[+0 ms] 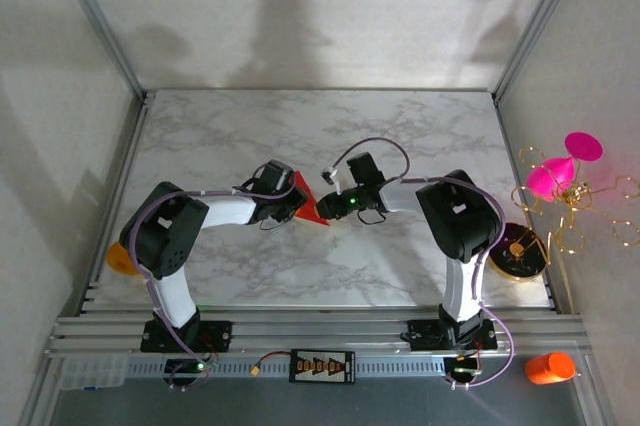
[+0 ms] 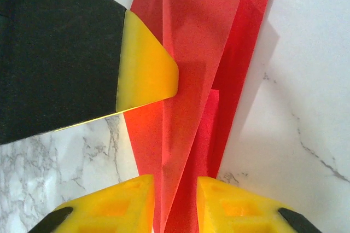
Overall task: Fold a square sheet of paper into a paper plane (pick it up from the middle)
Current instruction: Fourth fold the wing at the center of the table.
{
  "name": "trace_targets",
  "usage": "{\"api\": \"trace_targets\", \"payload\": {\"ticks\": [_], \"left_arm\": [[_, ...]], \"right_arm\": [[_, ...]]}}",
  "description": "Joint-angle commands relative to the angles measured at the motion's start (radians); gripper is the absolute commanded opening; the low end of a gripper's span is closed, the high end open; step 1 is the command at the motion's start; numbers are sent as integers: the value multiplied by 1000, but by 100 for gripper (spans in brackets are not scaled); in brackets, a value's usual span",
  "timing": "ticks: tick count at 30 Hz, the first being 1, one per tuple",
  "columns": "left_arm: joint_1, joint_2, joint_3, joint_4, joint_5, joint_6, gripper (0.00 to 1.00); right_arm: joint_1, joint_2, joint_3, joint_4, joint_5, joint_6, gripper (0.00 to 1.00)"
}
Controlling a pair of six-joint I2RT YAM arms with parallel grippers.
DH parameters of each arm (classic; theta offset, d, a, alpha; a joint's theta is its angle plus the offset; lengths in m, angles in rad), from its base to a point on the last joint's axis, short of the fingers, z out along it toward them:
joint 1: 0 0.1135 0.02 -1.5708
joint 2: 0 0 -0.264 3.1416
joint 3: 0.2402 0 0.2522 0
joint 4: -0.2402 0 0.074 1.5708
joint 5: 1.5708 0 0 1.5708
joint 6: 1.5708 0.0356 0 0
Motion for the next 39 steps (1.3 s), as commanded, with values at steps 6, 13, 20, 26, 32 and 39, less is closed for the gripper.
{"api": "trace_targets", "payload": {"ticks": [6, 13, 20, 26, 32, 39], "left_arm": [[-8, 81, -21, -144, -45, -21, 27], [-7, 85, -22, -149, -43, -23, 27], [-5, 77, -25, -149, -40, -15, 27], [-5, 75, -18, -149, -33, -9, 27], [0, 44, 13, -152, -19, 20, 28], [14, -83, 80, -163, -34, 103, 34]], "right_arm": [[30, -2, -22, 2, 55, -77, 27], [31, 8, -30, 6, 70, -76, 24], [18, 30, -31, 3, 26, -66, 15], [9, 51, -19, -14, -2, -64, 13], [-5, 69, -10, -39, -22, -51, 13], [-17, 97, 15, -89, -34, -36, 12]]}}
